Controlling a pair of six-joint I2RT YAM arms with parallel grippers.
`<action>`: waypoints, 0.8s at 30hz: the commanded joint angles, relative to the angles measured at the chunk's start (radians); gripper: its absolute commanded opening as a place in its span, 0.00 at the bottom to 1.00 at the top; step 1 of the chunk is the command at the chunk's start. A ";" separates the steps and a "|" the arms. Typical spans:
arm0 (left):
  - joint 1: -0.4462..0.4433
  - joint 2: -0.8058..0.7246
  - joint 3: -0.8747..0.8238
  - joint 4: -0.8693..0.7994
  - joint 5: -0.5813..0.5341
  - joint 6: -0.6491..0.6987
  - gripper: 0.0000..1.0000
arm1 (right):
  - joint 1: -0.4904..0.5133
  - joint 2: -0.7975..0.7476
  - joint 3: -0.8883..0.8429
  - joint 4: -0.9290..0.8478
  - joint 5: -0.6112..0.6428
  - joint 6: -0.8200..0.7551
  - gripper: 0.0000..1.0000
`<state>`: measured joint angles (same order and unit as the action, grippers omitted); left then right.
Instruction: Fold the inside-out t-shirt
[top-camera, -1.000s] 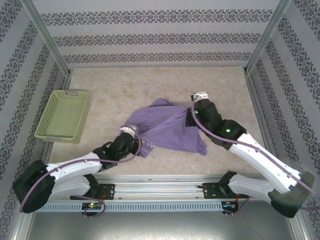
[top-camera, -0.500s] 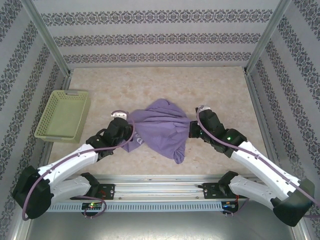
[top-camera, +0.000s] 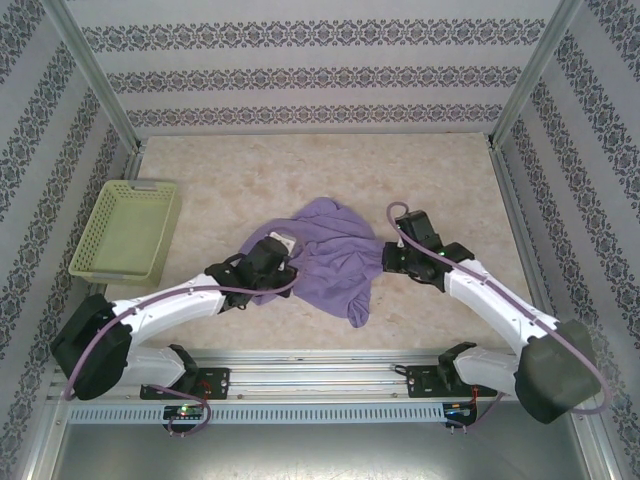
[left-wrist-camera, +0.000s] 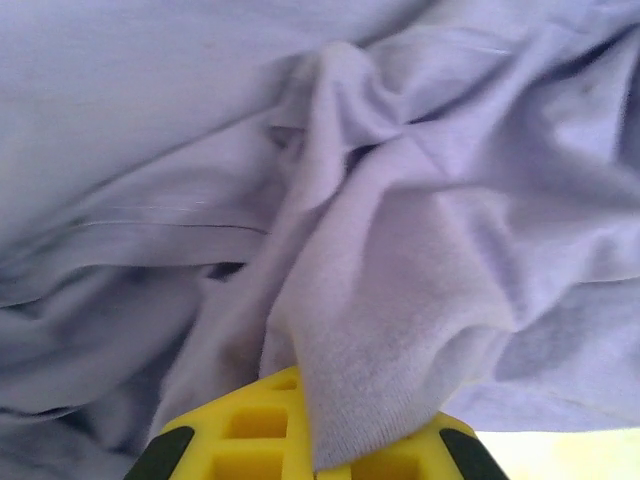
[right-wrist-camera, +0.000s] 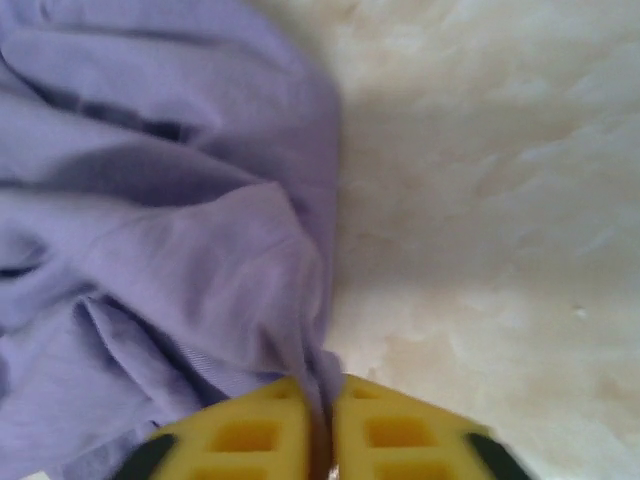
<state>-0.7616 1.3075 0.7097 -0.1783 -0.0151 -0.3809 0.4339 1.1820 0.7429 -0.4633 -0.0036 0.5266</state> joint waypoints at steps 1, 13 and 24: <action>-0.007 0.019 0.039 0.011 0.012 0.020 0.00 | 0.035 0.001 -0.043 -0.010 0.092 -0.030 0.30; 0.008 0.026 0.094 -0.029 -0.049 0.005 0.00 | 0.363 -0.152 -0.073 -0.108 0.339 -0.072 0.46; 0.019 0.016 0.097 -0.042 -0.047 0.013 0.00 | 0.436 0.112 -0.063 0.052 0.484 -0.057 0.53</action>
<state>-0.7532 1.3308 0.7769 -0.1875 -0.0490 -0.3805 0.8558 1.2537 0.6552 -0.4442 0.3340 0.4690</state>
